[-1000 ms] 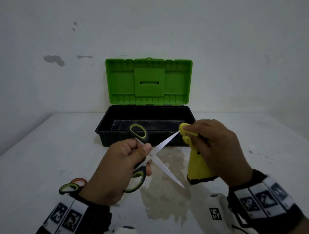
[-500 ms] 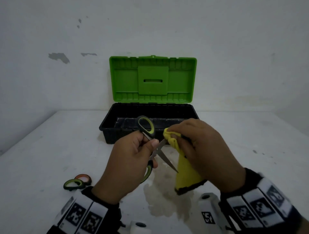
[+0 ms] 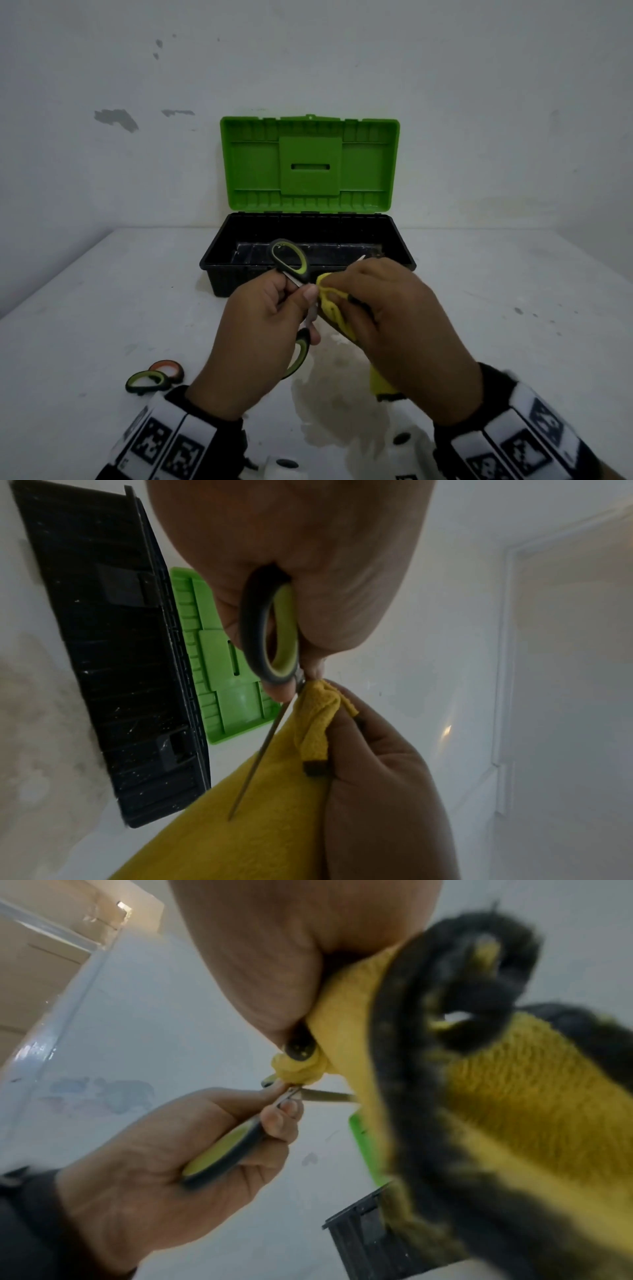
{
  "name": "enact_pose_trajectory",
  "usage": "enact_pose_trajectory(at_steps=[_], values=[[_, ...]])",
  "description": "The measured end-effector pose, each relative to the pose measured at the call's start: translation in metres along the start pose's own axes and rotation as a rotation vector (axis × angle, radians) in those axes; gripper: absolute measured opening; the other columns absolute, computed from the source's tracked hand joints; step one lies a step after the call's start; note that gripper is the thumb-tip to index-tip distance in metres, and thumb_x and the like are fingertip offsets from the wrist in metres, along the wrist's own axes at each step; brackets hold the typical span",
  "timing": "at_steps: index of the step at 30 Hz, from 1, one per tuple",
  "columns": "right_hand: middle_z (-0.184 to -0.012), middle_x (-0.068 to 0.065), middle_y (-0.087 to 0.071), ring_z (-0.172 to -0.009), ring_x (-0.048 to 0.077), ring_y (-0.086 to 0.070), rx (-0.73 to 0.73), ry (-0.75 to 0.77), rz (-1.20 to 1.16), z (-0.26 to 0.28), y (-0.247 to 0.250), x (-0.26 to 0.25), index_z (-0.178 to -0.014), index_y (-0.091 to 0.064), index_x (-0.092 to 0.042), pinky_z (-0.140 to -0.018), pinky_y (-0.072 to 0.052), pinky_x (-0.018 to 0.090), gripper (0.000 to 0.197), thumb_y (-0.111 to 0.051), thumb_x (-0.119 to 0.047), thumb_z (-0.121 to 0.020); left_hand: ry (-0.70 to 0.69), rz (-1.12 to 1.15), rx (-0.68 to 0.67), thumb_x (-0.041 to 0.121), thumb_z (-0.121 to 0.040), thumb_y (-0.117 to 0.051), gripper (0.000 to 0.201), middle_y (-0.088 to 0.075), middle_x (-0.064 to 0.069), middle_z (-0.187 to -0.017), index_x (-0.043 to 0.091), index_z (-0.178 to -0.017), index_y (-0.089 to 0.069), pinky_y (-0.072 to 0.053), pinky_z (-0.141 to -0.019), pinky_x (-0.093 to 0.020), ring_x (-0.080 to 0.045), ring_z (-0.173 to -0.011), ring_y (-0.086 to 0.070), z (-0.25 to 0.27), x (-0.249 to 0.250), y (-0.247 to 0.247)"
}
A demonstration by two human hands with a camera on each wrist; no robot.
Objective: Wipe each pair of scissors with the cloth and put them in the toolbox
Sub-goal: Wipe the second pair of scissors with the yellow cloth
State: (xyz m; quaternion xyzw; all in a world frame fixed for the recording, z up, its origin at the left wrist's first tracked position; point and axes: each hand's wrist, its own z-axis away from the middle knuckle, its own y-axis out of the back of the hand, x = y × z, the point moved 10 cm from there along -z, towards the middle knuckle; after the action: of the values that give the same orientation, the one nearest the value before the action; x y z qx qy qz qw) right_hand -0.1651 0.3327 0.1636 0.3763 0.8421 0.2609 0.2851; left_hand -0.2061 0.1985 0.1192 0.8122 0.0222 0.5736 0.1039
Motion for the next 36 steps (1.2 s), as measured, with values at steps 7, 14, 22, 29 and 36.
enact_pose_trajectory(at_steps=[7,14,22,29,36], values=[[-0.095,-0.004,-0.071,-0.088,0.016,-0.062,0.081,-0.070,0.005,0.000,0.007,0.020,-0.109,-0.074,-0.021,-0.077,-0.054,0.038,0.031,-0.051,-0.030,-0.091,0.005,-0.004,0.012,0.017,-0.095,-0.060,0.021,-0.067,-0.011,-0.062,0.003,-0.080,-0.065,-0.055,-0.057,-0.023,-0.019,-0.054,-0.068,0.001,0.000,0.000],[-0.099,-0.003,-0.070,-0.090,0.017,-0.062,0.080,0.023,-0.011,0.005,0.013,0.008,-0.110,-0.074,-0.020,-0.077,-0.052,0.037,0.030,-0.051,-0.028,-0.092,-0.012,0.006,0.010,0.017,-0.093,-0.060,0.020,-0.068,-0.013,-0.059,0.004,-0.079,-0.066,-0.055,-0.057,-0.023,-0.020,-0.053,-0.068,0.009,0.006,0.004],[-0.100,-0.004,-0.073,-0.091,-0.002,-0.056,0.133,-0.155,-0.012,-0.008,0.041,0.064,-0.108,-0.074,-0.021,-0.084,-0.039,0.000,0.023,-0.061,-0.021,-0.089,0.018,-0.021,0.021,0.021,-0.093,-0.060,0.022,-0.068,-0.011,-0.060,0.007,-0.076,-0.065,-0.054,-0.056,-0.019,-0.017,-0.053,-0.068,0.009,0.003,0.006],[-0.100,-0.005,-0.071,-0.091,0.009,-0.060,0.067,0.072,0.007,0.000,0.022,0.004,-0.109,-0.074,-0.020,-0.082,-0.047,0.019,0.029,-0.053,-0.025,-0.090,0.034,0.077,0.004,0.016,-0.094,-0.060,0.023,-0.066,-0.017,-0.060,-0.001,-0.079,-0.063,-0.049,-0.051,-0.017,-0.020,-0.051,-0.067,0.008,0.005,-0.002],[-0.095,-0.010,-0.071,-0.089,-0.002,-0.060,0.165,-0.082,-0.006,-0.003,0.043,0.052,-0.104,-0.075,-0.020,-0.082,-0.044,0.004,0.021,-0.067,-0.014,-0.086,0.119,0.125,0.010,0.021,-0.096,-0.057,0.026,-0.068,-0.015,-0.060,0.008,-0.076,-0.068,-0.048,-0.051,-0.020,-0.016,-0.051,-0.064,0.014,-0.005,0.003]])
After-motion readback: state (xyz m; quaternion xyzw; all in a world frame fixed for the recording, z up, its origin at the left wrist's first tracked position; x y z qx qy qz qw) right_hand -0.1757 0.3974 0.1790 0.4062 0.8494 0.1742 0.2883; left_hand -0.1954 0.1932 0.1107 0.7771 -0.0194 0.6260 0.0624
